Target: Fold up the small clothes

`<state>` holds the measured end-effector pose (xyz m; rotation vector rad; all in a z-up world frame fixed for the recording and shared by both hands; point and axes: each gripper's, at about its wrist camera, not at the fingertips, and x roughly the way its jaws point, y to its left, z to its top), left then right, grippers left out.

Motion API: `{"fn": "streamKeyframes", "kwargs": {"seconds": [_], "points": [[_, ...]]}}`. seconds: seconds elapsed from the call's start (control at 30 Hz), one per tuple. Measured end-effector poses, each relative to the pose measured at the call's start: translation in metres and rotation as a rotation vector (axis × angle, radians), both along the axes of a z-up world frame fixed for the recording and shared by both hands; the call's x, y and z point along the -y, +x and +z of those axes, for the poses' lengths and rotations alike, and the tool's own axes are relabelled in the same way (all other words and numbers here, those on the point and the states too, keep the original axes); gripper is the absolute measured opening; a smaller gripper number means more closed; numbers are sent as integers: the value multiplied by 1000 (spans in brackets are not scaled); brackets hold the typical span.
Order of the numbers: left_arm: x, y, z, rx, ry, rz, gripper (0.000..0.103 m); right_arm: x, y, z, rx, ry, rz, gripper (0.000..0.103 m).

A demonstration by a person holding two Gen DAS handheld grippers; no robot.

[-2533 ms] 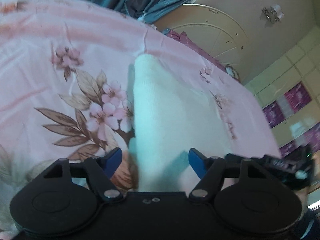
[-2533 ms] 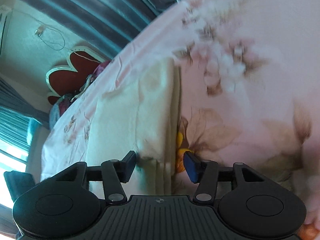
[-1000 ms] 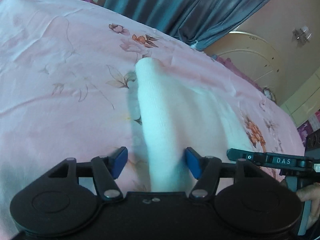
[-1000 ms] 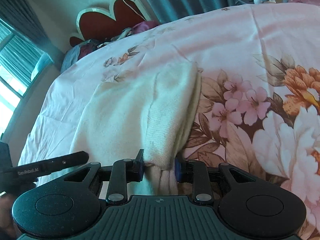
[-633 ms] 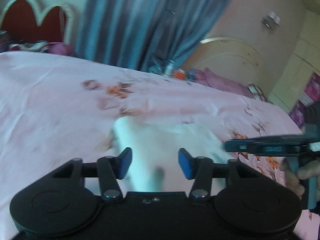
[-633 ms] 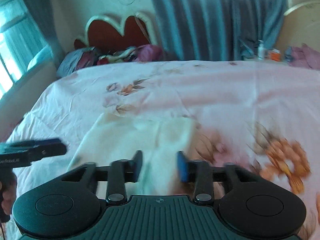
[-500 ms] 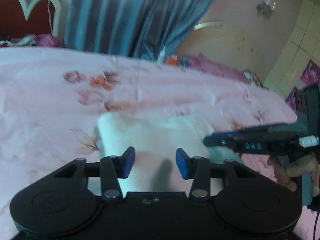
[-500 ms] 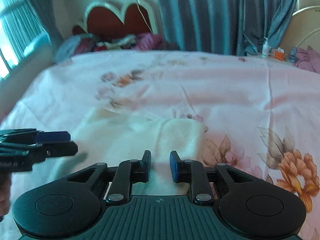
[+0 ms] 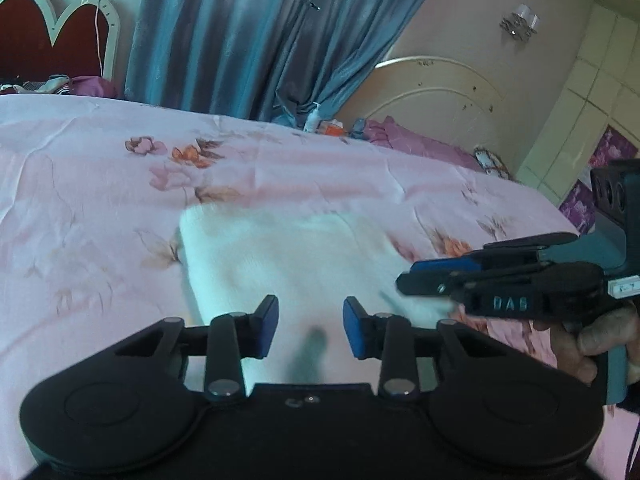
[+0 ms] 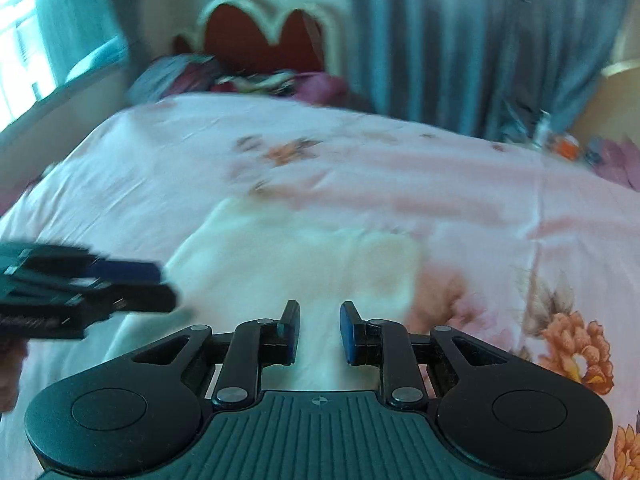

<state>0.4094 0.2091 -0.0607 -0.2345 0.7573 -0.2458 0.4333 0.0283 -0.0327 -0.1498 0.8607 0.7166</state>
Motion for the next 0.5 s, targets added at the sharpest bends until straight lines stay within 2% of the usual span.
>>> {"fn": "streamKeyframes", "kwargs": {"seconds": [0.1,0.2,0.37,0.5], "points": [[6,-6,-13,-41,-36,8,31,-5,-7,-18,10,-80,16,22],[15,-11,-20,-40,-3,21,31,0,-3,-22,16,-91,-10,22],[19,-38,-5,-22,-9,93,31,18,-32,2,32,-43,20,22],[31,-66,-5,-42,12,119,31,26,-69,5,8,-27,78,22]]}}
